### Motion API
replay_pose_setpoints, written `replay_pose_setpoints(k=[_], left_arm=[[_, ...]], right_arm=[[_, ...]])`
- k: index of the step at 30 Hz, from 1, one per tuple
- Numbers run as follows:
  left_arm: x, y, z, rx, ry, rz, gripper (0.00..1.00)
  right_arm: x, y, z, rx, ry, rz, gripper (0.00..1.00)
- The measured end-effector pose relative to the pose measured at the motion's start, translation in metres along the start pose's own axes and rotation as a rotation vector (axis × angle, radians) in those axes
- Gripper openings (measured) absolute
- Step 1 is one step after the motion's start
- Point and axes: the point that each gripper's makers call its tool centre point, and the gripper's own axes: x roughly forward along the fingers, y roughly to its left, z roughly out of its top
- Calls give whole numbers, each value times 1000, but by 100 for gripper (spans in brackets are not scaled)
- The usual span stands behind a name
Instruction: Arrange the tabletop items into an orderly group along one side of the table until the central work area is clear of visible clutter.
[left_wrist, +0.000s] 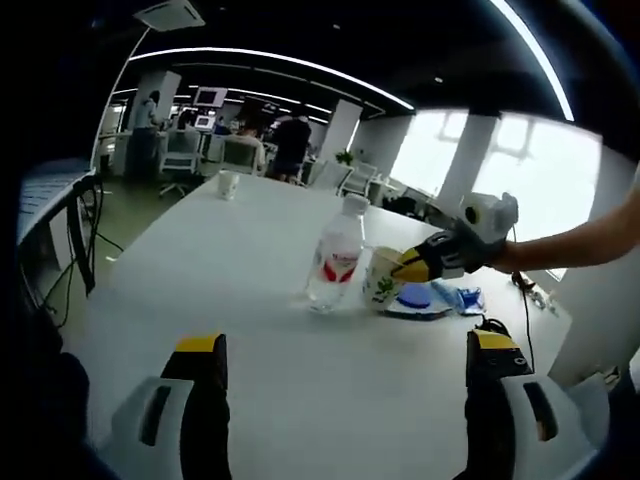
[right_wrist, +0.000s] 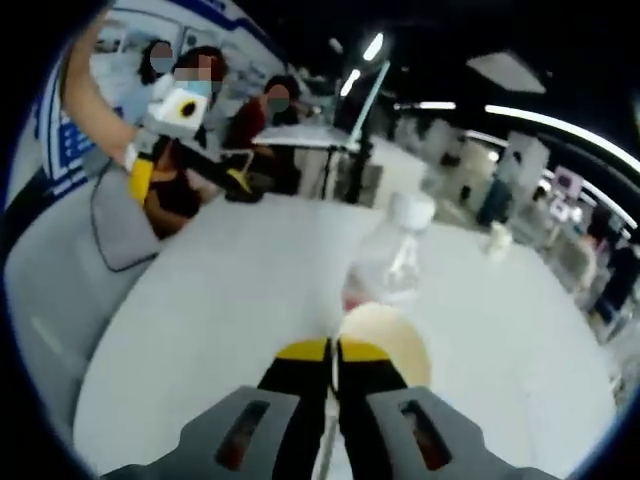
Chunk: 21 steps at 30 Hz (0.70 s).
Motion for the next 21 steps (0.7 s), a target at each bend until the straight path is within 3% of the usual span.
replay_pose_setpoints(k=[9, 21], left_arm=[[5, 1, -3, 21, 17, -14, 100], [4, 0, -11, -1, 19, -11, 100]], right_arm=[[15, -6, -5, -49, 21, 14, 0], [25, -13, -17, -21, 31, 14, 0]])
